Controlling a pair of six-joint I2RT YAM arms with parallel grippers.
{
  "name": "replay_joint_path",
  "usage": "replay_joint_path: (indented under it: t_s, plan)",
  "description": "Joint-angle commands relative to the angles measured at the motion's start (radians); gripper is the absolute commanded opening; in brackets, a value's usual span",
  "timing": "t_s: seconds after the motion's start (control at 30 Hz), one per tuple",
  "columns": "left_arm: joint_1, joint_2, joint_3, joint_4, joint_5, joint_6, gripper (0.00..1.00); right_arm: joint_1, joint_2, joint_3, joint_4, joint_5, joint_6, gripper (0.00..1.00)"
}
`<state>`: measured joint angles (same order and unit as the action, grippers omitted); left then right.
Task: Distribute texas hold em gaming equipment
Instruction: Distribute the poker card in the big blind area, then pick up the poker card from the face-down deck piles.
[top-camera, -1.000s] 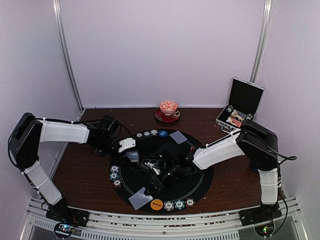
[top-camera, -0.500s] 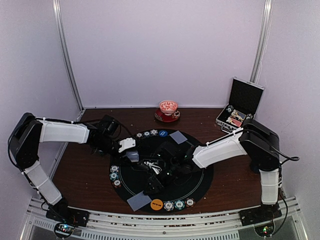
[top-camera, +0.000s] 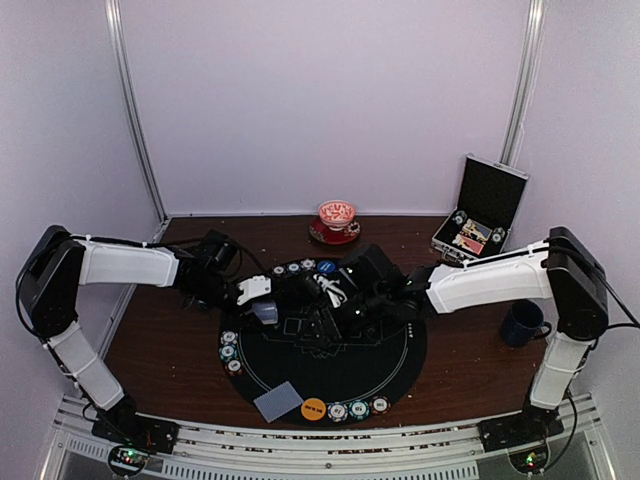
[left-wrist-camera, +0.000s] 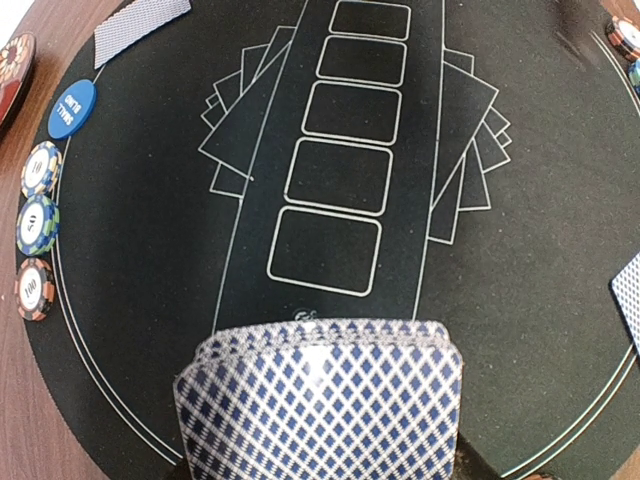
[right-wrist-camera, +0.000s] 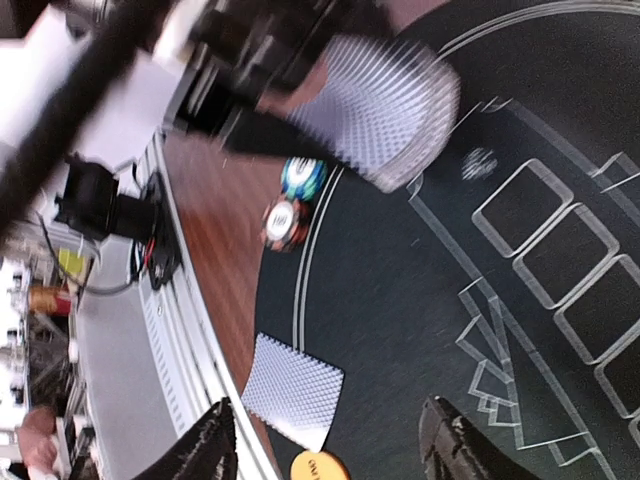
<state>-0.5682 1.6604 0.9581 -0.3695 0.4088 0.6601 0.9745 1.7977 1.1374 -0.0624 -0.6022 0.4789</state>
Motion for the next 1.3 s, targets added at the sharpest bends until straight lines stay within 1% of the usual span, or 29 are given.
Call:
replay_joint_path:
  t_s: [0.0, 0.1, 0.27, 0.43, 0.7, 1.03, 1.27]
  plan:
    - [0.01, -0.033, 0.027, -0.002, 0.034, 0.003, 0.49, -0.034, -0.037, -0.065, 0.175, 0.099, 0.1, 0.66]
    - [0.009, -0.038, 0.026, -0.002, 0.037, 0.004, 0.49, -0.043, -0.01, -0.061, 0.25, 0.122, 0.159, 0.69]
    - [0.01, -0.05, 0.022, -0.006, 0.053, 0.009, 0.49, -0.058, 0.087, -0.048, 0.431, 0.106, 0.304, 0.69]
    - [0.01, -0.057, 0.019, -0.012, 0.068, 0.016, 0.49, -0.059, 0.192, 0.019, 0.502, 0.078, 0.378, 0.69]
    - [0.008, -0.058, 0.019, -0.023, 0.086, 0.024, 0.49, -0.066, 0.303, 0.078, 0.662, 0.015, 0.505, 0.69]
    - [0.008, -0.054, 0.02, -0.023, 0.091, 0.027, 0.49, -0.067, 0.411, 0.19, 0.683, -0.024, 0.56, 0.69]
    - [0.008, -0.055, 0.021, -0.024, 0.091, 0.027, 0.49, -0.064, 0.447, 0.216, 0.665, -0.038, 0.551, 0.69]
